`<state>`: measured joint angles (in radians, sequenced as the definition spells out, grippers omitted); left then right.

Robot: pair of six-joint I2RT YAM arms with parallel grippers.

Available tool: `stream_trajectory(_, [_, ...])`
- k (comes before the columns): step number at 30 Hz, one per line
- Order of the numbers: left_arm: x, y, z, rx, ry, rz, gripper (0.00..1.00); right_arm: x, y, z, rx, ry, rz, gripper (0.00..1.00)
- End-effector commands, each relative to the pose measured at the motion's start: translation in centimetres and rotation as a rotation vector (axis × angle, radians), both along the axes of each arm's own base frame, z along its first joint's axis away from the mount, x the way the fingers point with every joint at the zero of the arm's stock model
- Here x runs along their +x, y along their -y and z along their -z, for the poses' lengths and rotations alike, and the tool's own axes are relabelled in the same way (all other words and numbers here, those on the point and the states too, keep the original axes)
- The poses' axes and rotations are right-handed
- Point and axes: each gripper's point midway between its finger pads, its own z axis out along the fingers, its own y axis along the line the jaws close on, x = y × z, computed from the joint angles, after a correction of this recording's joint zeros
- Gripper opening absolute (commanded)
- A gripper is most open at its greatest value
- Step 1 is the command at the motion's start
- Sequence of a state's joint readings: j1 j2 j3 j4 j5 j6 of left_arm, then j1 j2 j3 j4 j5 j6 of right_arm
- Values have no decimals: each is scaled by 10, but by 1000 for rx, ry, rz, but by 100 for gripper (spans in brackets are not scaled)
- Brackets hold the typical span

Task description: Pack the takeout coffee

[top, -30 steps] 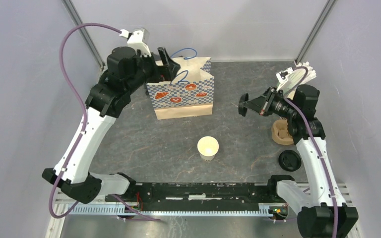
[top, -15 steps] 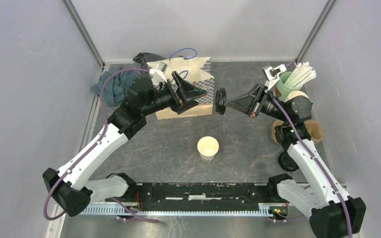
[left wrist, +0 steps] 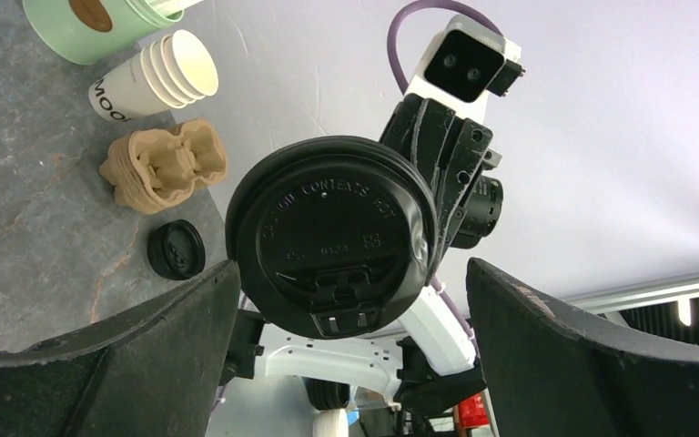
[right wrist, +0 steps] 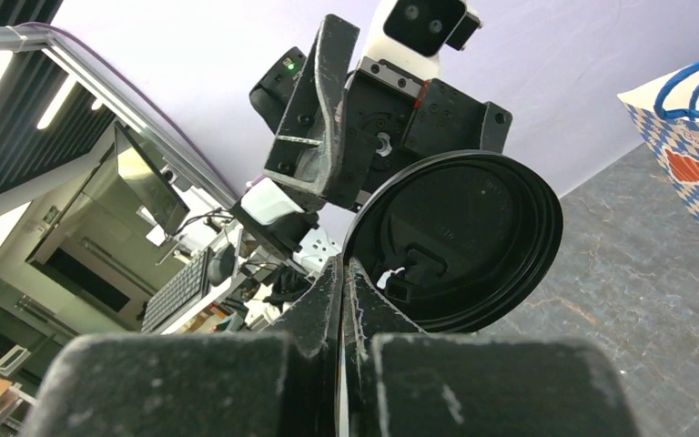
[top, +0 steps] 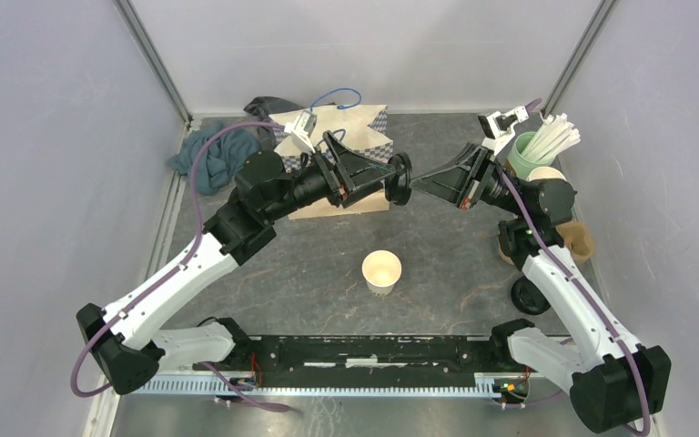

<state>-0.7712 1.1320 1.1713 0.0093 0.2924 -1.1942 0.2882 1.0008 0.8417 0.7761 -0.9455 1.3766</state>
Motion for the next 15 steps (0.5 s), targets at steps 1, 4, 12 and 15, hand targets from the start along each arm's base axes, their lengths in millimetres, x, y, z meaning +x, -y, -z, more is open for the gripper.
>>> stream_trajectory(1, [1,-6,-10,-35,7,-40,100,-11,1,-19,45,84,-16,0])
stream_trajectory(4, [1,-10,-8,-14,2,-57,100,-11,1,-20,46,84,-15,0])
stream_trajectory(12, [-3,-1,-14,-54,8,4,100,-12,-2,-15,44,81,-35,0])
stream_trajectory(15, [-5,-2,-18,-70,16,7,100,-12,-2,-11,46,75,-38,0])
